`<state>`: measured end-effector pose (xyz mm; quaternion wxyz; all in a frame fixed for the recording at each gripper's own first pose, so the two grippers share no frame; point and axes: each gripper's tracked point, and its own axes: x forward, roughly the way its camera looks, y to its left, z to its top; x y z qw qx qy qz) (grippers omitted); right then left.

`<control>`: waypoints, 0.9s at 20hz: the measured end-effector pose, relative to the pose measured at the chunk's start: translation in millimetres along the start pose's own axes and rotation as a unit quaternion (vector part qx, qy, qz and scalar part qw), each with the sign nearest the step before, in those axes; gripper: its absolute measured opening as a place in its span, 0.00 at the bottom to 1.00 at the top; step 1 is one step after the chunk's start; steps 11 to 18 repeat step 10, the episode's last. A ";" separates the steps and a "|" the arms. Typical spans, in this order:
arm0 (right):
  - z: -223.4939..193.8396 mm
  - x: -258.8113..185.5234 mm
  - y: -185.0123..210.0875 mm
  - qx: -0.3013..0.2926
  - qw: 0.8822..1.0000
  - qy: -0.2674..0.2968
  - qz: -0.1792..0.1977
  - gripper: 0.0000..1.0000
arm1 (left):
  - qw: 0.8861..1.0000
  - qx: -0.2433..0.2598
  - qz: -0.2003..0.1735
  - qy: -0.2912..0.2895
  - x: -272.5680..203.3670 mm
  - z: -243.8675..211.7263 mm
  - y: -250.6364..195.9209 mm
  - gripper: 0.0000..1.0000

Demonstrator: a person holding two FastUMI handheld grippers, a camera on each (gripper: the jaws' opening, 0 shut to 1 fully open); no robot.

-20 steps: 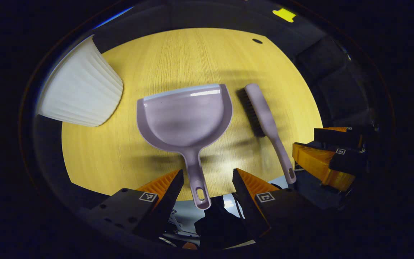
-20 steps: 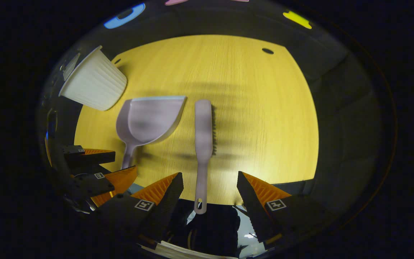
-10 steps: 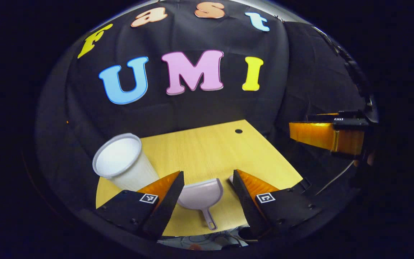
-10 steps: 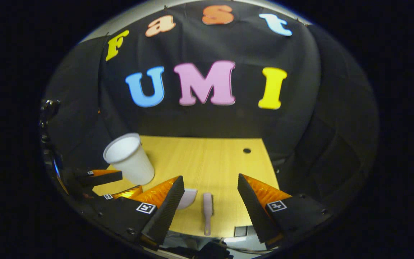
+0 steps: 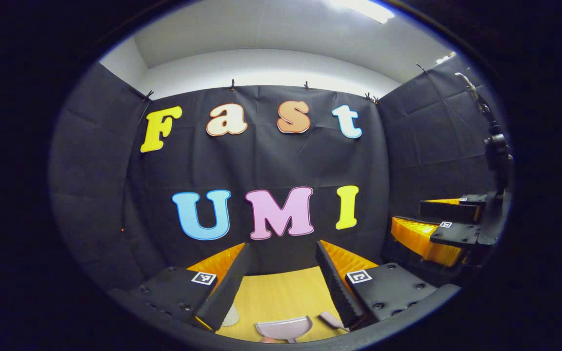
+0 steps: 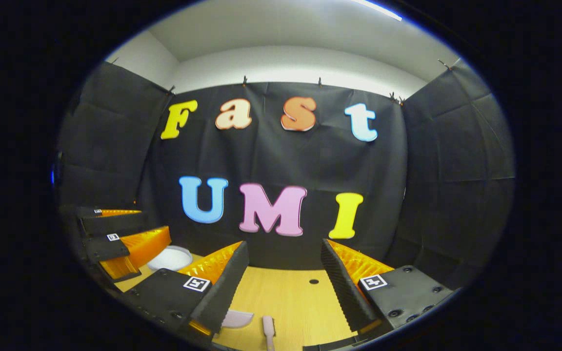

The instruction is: Pick up the small broom and dustpan from the desktop, sweep the trash into the dustpan with the broom, and then empty the trash into the garbage bin.

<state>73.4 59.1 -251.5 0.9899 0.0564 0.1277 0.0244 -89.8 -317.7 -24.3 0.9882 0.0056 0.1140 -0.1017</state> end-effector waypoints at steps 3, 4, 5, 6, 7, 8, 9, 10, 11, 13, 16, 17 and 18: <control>26.4 -8.7 -19.1 -0.004 0.998 -0.052 -0.037 0.95 | 0.999 -0.034 -0.022 -0.001 -2.8 13.2 9.8 0.80; 32.2 -11.2 -22.7 -0.015 0.997 -0.058 -0.050 0.95 | 0.999 -0.037 -0.020 -0.003 -2.7 13.7 10.6 0.79; 33.3 -13.5 -26.3 -0.022 0.996 -0.060 -0.055 0.95 | 0.999 -0.041 -0.017 -0.003 0.5 11.4 7.3 0.79; 31.5 -21.0 -24.3 -0.026 0.997 -0.056 -0.053 0.94 | 0.999 -0.048 -0.017 0.000 1.8 9.9 5.2 0.79; 30.0 -21.2 -23.4 -0.025 0.997 -0.050 -0.050 0.90 | 0.998 -0.056 -0.021 0.007 0.2 9.5 4.6 0.79; 29.7 -23.1 -23.4 -0.024 0.997 -0.046 -0.048 0.94 | 0.998 -0.061 -0.025 0.012 0.8 9.8 5.3 0.80; 27.7 -23.3 -23.5 -0.024 0.998 -0.039 -0.048 0.94 | 0.998 -0.061 -0.021 0.017 1.4 10.3 9.7 0.80; 23.8 -22.6 -22.5 -0.024 0.998 -0.035 -0.046 0.94 | 0.998 -0.058 -0.015 0.021 3.4 7.4 12.8 0.80; 23.8 -22.6 -22.5 -0.024 0.998 -0.035 -0.046 0.94 | 0.998 -0.058 -0.015 0.021 3.4 7.4 12.8 0.80; 23.8 -22.6 -22.5 -0.024 0.998 -0.035 -0.046 0.94 | 0.998 -0.058 -0.015 0.021 3.4 7.4 12.8 0.80; 23.8 -22.6 -22.5 -0.024 0.998 -0.035 -0.046 0.94 | 0.998 -0.058 -0.015 0.021 3.4 7.4 12.8 0.80; 23.8 -22.6 -22.5 -0.024 0.998 -0.035 -0.046 0.94 | 0.998 -0.058 -0.015 0.021 3.4 7.4 12.8 0.80; 23.8 -22.6 -22.5 -0.024 0.998 -0.035 -0.046 0.94 | 0.998 -0.058 -0.015 0.021 3.4 7.4 12.8 0.80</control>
